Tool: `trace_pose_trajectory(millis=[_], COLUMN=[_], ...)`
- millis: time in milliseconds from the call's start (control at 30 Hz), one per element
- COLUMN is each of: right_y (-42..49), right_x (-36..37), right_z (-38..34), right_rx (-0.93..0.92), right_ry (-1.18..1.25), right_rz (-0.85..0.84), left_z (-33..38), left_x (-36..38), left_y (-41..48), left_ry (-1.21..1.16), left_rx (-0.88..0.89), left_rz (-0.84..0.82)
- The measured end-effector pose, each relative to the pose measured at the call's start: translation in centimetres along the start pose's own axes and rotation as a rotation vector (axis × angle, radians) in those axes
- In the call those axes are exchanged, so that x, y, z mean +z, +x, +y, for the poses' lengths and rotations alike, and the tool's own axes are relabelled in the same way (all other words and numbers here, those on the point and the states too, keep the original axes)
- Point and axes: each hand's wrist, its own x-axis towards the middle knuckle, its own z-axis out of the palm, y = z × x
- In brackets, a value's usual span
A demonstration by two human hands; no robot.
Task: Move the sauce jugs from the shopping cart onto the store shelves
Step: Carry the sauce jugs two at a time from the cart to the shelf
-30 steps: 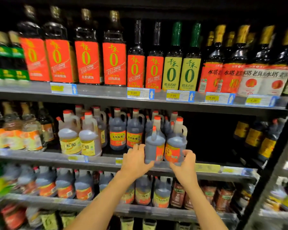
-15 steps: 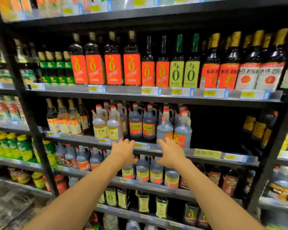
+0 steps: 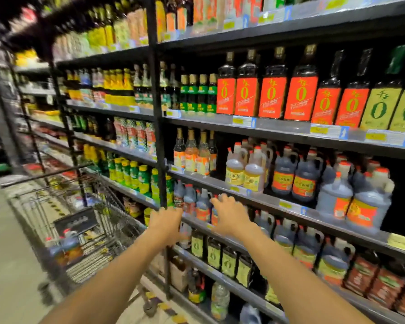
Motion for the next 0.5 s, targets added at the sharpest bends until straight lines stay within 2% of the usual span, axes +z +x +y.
trace_pose_trajectory(millis=[267,500], right_y=[6.4,10.5], right_x=[2.6,6.5], right_z=[-19.7,-33.5], right_rx=[-0.199,-0.324], right_ry=[0.043,0.113], right_rz=[-0.064,-0.159], left_z=[-22.0,-34.6], left_x=[2.8,6.7], left_y=[-7.2,-11.7], left_ry=[0.009,-0.022], left_rx=[-0.255,-0.417], left_rz=[-0.076,-0.128])
